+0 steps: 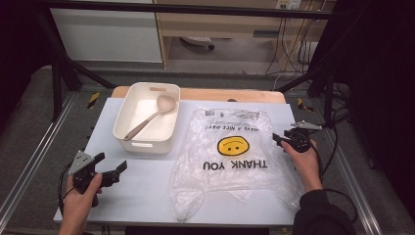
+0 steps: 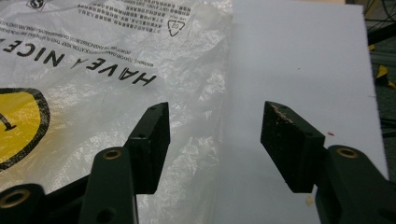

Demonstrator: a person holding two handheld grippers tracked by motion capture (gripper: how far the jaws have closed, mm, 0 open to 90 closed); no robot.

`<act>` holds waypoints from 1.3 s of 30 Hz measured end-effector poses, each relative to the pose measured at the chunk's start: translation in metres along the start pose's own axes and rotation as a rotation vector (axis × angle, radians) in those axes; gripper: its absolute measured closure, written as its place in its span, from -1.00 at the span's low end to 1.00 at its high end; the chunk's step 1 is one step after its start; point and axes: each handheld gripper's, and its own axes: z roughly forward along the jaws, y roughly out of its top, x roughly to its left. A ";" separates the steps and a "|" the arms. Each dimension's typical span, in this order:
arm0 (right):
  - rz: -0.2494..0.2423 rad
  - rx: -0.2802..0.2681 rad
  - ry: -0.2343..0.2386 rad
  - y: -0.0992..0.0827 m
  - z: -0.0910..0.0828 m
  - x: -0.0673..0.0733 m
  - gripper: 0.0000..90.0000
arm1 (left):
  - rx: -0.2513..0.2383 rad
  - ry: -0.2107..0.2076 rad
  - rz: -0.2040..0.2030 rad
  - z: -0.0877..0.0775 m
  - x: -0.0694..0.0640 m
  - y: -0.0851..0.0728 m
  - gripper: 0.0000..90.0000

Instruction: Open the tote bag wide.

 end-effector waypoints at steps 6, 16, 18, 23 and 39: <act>-0.039 0.056 -0.002 0.000 0.019 0.002 0.05 | 0.011 0.008 0.003 0.002 0.001 -0.001 -0.87; -0.061 0.068 0.005 -0.005 0.024 -0.001 0.86 | 0.019 0.011 0.004 0.003 0.000 -0.001 -0.86; -0.054 0.067 0.018 -0.006 0.023 -0.002 1.00 | 0.015 0.011 0.004 0.002 0.000 -0.001 -0.86; -0.006 0.060 0.024 -0.007 0.022 -0.004 1.00 | 0.011 0.010 0.006 0.002 0.000 0.000 -0.86; 0.124 -0.037 -0.154 -0.007 0.008 -0.033 1.00 | 0.009 -0.002 0.014 0.002 -0.002 0.001 -0.85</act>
